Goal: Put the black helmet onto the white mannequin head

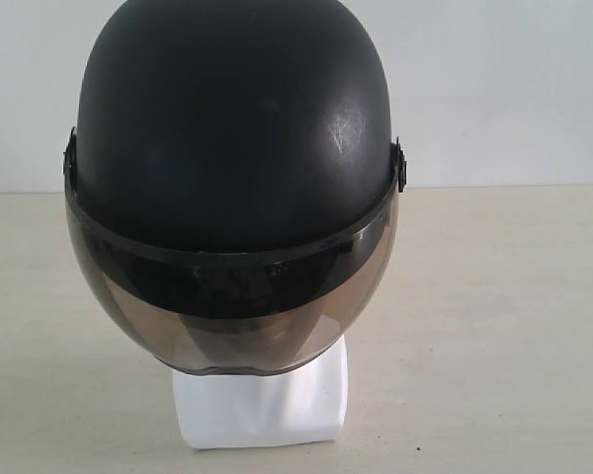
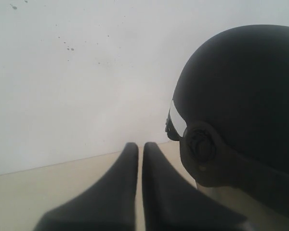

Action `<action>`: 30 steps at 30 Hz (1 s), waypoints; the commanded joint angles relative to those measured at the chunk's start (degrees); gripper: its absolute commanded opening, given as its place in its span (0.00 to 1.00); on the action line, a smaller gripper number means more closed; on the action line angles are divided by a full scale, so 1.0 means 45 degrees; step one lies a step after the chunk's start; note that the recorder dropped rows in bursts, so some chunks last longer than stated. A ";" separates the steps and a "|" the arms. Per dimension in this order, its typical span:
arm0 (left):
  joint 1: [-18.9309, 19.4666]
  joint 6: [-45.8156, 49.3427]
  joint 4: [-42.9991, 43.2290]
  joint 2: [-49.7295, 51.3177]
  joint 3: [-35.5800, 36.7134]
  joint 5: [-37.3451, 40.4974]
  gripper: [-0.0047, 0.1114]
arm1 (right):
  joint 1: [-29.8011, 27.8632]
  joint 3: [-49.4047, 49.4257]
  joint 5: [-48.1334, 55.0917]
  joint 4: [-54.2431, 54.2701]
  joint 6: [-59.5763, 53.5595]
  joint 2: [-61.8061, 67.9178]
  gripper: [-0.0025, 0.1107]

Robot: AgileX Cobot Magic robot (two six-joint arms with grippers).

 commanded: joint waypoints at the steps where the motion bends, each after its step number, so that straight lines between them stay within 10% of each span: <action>1: 0.0035 0.0029 -0.0118 -0.0053 0.0050 0.0144 0.08 | -0.0570 0.0058 0.0005 -0.0134 -0.0021 -0.0070 0.02; 30: 0.0035 0.0029 -0.0118 -0.0053 0.0050 0.0144 0.08 | -0.0591 0.0058 0.0005 0.0046 0.0350 -0.0070 0.02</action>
